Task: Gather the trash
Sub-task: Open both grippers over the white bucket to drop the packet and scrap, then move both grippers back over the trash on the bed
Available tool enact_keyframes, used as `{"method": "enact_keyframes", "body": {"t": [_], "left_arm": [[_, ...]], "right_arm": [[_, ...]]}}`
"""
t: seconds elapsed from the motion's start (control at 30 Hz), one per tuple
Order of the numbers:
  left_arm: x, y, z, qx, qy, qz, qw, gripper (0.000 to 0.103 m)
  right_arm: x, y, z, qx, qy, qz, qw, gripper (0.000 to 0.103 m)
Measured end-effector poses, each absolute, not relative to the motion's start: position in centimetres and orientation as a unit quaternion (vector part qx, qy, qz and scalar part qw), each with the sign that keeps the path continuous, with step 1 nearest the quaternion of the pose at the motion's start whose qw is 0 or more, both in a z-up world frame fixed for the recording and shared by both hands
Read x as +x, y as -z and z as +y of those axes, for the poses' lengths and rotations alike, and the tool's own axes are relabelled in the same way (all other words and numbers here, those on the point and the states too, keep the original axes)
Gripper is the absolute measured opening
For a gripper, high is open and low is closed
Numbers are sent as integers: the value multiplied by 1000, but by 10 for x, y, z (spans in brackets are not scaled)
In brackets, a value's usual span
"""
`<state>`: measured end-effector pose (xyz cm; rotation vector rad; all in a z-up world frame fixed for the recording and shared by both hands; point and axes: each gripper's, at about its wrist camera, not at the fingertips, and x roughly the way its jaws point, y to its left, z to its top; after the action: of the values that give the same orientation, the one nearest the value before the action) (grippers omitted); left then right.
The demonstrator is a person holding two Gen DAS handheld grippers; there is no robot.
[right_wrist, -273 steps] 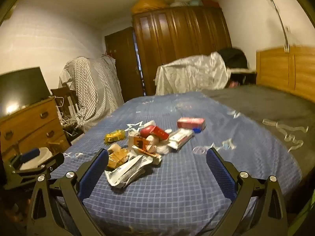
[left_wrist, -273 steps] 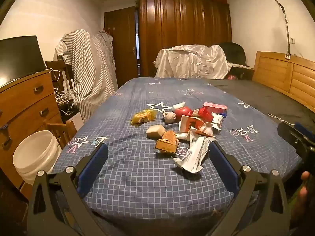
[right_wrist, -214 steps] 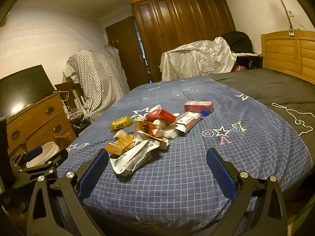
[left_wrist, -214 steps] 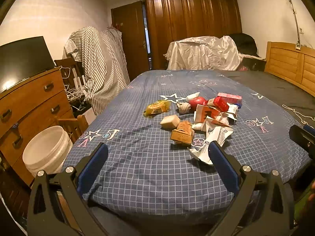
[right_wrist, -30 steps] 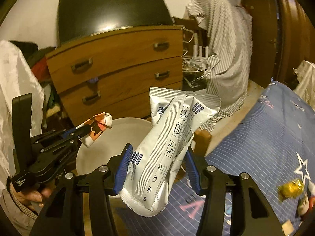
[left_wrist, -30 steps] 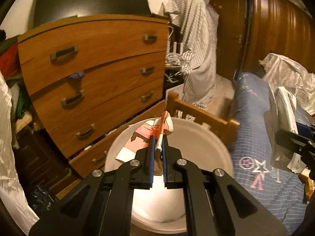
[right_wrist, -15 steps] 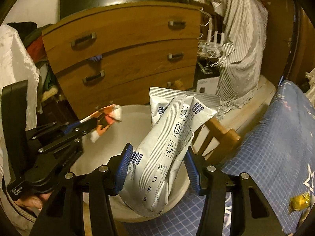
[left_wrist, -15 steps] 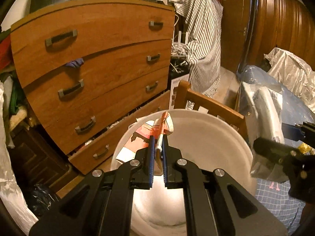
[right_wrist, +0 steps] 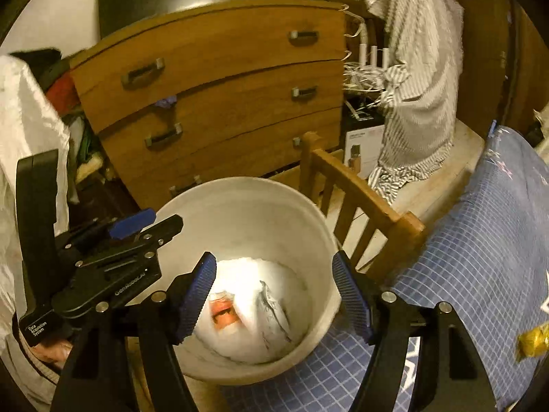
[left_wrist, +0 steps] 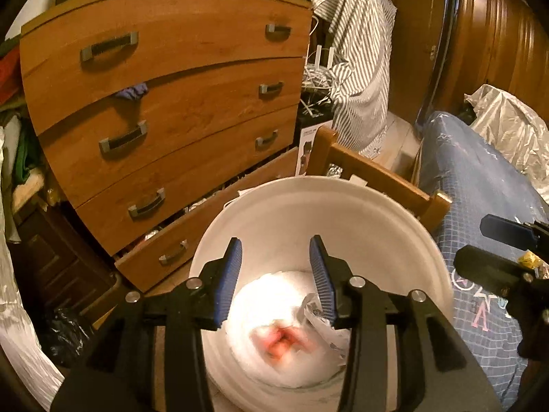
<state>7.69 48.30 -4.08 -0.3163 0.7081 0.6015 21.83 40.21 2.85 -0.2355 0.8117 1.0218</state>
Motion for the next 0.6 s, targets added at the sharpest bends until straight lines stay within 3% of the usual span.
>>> {"method": "enact_keyframes", "body": {"t": [0.23, 0.6], "left_arm": [[74, 33, 440, -135, -275, 329, 893, 53], [74, 35, 334, -105, -221, 302, 921, 63]], "right_arm": [[197, -47, 331, -61, -434, 323, 839, 71], [159, -39, 151, -3, -322, 259, 910, 74]]}}
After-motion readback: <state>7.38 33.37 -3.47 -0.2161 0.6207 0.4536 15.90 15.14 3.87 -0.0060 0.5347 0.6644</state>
